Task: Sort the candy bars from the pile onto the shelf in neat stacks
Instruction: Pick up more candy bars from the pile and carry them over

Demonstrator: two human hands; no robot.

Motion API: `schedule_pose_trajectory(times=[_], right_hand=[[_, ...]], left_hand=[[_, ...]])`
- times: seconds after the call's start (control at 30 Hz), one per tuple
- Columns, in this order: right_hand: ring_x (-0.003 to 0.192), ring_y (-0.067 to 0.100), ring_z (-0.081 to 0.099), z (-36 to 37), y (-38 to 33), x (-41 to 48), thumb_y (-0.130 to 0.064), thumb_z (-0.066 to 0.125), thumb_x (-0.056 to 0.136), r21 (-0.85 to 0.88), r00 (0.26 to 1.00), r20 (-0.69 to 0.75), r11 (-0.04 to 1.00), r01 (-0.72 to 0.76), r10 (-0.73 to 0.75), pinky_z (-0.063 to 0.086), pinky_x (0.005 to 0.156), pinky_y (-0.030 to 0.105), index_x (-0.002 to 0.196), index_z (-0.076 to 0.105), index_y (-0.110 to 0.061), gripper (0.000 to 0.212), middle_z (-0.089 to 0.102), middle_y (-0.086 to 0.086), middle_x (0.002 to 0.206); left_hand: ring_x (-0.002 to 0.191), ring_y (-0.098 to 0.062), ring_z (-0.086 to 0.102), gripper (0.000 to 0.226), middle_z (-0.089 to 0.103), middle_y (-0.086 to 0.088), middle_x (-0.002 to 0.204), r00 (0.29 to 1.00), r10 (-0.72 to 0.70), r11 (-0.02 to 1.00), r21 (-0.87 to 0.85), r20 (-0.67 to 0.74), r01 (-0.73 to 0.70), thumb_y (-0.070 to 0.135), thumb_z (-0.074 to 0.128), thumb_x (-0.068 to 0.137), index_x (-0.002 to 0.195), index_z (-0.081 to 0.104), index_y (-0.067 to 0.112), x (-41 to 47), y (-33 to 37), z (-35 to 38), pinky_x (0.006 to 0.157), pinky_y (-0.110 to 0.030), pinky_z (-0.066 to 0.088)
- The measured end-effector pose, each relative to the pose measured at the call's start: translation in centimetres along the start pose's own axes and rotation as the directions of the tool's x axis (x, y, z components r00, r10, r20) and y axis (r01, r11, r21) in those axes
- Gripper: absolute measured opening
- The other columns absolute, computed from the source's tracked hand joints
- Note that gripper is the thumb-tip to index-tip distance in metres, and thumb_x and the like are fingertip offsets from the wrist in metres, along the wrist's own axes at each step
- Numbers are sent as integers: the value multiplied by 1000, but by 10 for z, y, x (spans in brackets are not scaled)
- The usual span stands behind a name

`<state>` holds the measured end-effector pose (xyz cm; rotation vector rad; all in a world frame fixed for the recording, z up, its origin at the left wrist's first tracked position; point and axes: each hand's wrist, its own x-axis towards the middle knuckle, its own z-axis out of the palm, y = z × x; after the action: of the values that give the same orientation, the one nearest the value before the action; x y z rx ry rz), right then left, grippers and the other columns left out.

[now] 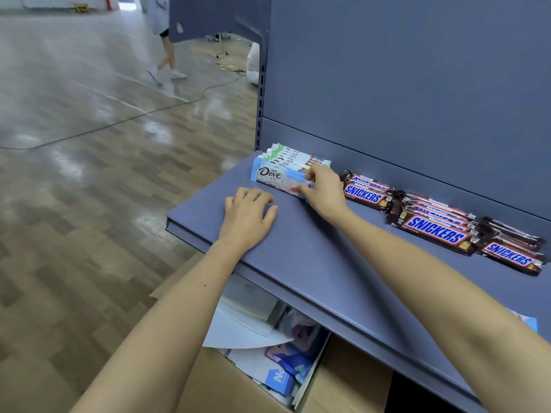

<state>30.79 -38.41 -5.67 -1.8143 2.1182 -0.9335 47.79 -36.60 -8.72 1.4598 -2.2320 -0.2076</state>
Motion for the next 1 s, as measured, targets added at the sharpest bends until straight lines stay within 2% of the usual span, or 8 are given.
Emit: schedule_pose_trajectory(times=[0.13,0.3,0.47,0.53,0.63,0.73,0.87,1.0], right_hand=[[95,28,52,3,0,-2,-15,58,86,-48,1000,17,999,-7,8,31,72,26,104,52,-6,21,47,10,118],[97,29,56,-5,4,-25,-17,61,86,3,998,10,998,70,-70,43,87,33,121,48,-11,39,35,9,131],[101,25,56,-38,27,-60,-18,61,85,-64,985,145,993,101,-91,43,96,37,115,56,-10,31,45,8,126],[97,23,56,-55,40,-73,-17,60,85,-113,979,184,988,109,-87,41,96,30,109,60,-10,25,50,8,120],[98,21,55,-80,59,-91,-20,61,86,-179,981,191,981,69,-35,35,88,22,108,62,-12,24,53,7,117],[105,21,53,-105,80,-111,-21,61,86,-206,986,158,979,-11,44,36,88,24,111,61,-13,27,55,7,118],[111,22,52,-137,107,-139,-19,58,87,-248,977,123,958,-141,175,37,90,26,120,56,-13,33,56,6,123],[96,16,49,-161,128,-166,-14,55,88,-169,961,-31,947,-274,273,36,85,22,122,55,-13,33,58,5,121]], left_hand=[[122,-19,37,31,55,3,126,1000,1,1000,-1,10,-1,34,40,96,116,57,17,1,-1,-2,94,-33,25],[120,-20,39,29,57,2,124,1000,29,1000,11,-2,-29,32,41,96,115,58,16,0,1,-3,93,-34,25],[115,-24,44,27,60,0,122,992,127,988,84,7,-127,26,42,95,113,60,16,-3,8,-6,90,-35,24],[114,-26,45,25,61,-2,120,985,170,983,72,0,-170,21,44,94,111,61,14,-2,20,-4,89,-35,23],[118,-26,43,25,60,-2,121,970,241,970,11,28,-241,18,44,92,110,62,16,-1,54,0,89,-33,21],[119,-25,42,26,60,0,122,947,307,950,-97,93,-298,19,45,92,113,59,18,-3,97,8,92,-34,23],[128,-20,31,40,47,6,137,865,428,901,-205,263,-383,39,49,92,129,47,25,-15,153,29,94,-34,21],[134,-19,21,72,32,7,149,731,555,832,-248,398,-496,57,51,85,144,27,23,-26,195,44,101,-35,17]])
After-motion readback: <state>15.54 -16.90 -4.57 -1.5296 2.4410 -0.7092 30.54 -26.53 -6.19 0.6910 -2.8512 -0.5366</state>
